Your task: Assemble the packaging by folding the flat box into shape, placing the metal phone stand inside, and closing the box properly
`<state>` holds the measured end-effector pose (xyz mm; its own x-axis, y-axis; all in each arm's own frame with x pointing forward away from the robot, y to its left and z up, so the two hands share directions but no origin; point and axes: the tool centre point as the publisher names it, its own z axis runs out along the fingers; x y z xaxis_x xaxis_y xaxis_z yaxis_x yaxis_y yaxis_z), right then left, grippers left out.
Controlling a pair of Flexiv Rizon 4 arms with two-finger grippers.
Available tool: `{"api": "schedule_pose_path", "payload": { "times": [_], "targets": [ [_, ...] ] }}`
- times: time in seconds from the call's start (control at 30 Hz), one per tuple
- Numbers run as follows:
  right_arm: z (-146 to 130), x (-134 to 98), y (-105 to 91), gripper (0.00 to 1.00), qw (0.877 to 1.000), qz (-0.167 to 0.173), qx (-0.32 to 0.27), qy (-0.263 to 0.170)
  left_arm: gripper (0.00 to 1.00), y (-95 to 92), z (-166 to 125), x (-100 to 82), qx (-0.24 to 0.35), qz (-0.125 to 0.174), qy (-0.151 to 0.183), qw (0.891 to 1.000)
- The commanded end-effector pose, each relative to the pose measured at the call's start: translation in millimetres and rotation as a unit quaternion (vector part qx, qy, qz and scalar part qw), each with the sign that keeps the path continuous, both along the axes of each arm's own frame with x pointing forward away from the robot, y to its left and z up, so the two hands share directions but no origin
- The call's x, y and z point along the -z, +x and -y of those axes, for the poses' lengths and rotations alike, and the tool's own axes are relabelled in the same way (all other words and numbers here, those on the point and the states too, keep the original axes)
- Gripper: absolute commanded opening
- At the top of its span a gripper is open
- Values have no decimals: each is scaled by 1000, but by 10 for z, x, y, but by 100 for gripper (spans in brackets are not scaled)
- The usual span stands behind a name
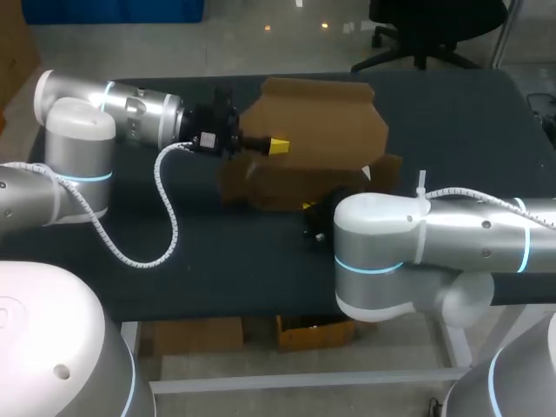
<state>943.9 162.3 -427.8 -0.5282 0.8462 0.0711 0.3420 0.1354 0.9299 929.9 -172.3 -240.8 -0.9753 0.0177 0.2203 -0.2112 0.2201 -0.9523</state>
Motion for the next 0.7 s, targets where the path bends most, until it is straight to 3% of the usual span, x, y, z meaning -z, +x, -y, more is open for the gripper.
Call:
{"api": "schedule_pose_path", "payload": {
  "times": [0.03,0.4,0.7],
  "targets": [
    [-24,48,-6,0,1000,2,4,-1,0,7,-5,23,2,-1,0,1000],
    [-18,33,-16,0,1000,4,5,1,0,7,-5,23,2,-1,0,1000],
    [166,-186,-237,0,1000,19,13,16,0,7,-5,23,2,-1,0,1000]
  ]
}}
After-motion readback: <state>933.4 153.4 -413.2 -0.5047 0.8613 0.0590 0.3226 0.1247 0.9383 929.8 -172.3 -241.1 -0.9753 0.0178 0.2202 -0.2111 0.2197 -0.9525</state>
